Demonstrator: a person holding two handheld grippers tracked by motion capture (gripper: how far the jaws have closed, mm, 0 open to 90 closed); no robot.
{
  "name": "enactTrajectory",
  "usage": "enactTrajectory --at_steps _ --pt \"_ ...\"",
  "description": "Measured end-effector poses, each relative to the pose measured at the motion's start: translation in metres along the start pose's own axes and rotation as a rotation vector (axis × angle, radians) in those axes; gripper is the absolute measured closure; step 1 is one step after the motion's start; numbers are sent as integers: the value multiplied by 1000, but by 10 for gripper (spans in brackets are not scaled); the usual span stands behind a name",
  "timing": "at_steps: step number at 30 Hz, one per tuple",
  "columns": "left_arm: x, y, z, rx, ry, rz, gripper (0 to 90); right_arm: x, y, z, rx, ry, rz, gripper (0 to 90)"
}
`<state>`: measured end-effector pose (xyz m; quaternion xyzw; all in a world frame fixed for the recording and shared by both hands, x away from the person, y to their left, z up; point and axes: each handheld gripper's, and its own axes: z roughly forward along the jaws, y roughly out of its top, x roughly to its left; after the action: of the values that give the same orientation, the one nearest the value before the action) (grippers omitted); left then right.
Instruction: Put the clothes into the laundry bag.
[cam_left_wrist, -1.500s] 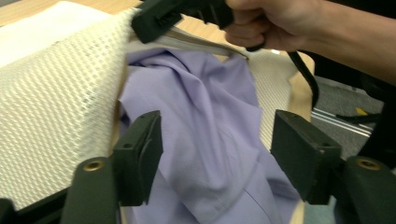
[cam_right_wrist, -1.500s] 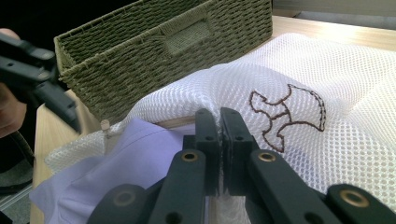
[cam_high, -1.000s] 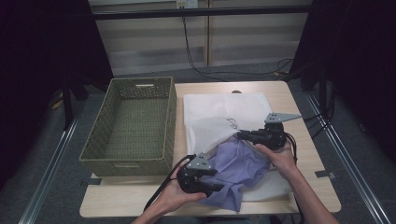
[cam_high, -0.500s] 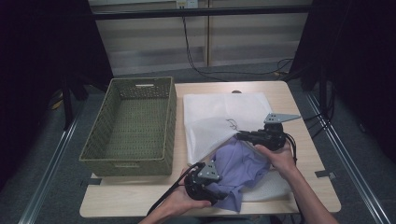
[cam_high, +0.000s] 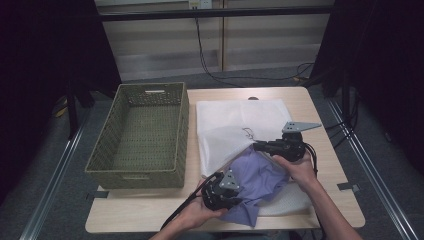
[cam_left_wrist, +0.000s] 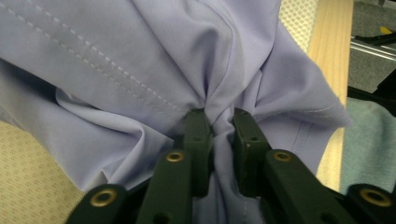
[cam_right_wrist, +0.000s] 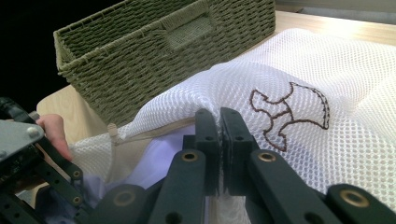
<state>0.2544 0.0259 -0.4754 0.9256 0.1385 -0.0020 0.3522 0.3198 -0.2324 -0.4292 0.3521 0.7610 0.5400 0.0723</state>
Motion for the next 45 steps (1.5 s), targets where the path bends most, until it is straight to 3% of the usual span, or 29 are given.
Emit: enactTrajectory --at_steps 1,2,5,6,7,9,10,11,12,14,15,16,17,19,20,23,27,34,38,45 --pt "1 2 -1 -25 -17 -17 802 0 0 0 2 -2 2 875" --pt "3 3 -3 -22 -21 -8 809 1 0 1 4 -2 2 875" --pt "7 12 -10 -38 -27 -42 821 1 0 2 8 0 2 875" --pt "7 15 -12 -34 -4 -40 824 1 0 2 6 1 1 875" --pt "8 16 -11 -80 -42 -79 824 1 0 2 7 1 3 875" --pt "9 22 -15 -73 -49 -85 824 1 0 2 7 1 4 875" --pt "9 26 -17 -53 -14 -81 824 1 -1 1 7 1 3 875" --pt "10 27 -15 -85 -48 -99 824 1 -1 1 7 1 2 875" --pt "11 30 -17 -64 -38 -92 824 1 -1 1 7 1 3 875" --pt "12 33 -18 -73 -34 -94 829 1 -1 1 8 0 1 875" --pt "13 38 -20 -81 -59 -102 837 2 -1 0 8 -1 1 875" --pt "13 38 -20 -81 -59 -102 837 2 -1 0 8 -1 1 875" --pt "13 41 -23 -55 -48 -84 838 2 -1 1 9 0 1 875" --pt "12 45 -24 -76 -54 -78 839 2 -1 1 10 0 1 875" --pt "13 48 -26 -67 -42 -58 844 2 -1 2 13 3 3 875" --pt "16 52 -23 -77 -29 -61 846 3 -1 2 14 3 1 875" --pt "27 55 -8 -150 -28 -130 848 3 -1 2 15 4 3 875" --pt "43 65 -1 -199 26 -170 848 4 -1 2 17 6 6 875" --pt "51 69 3 -199 54 -178 849 4 0 0 13 3 4 875" --pt "57 61 20 -168 91 -191 848 5 -1 0 21 -3 2 872"
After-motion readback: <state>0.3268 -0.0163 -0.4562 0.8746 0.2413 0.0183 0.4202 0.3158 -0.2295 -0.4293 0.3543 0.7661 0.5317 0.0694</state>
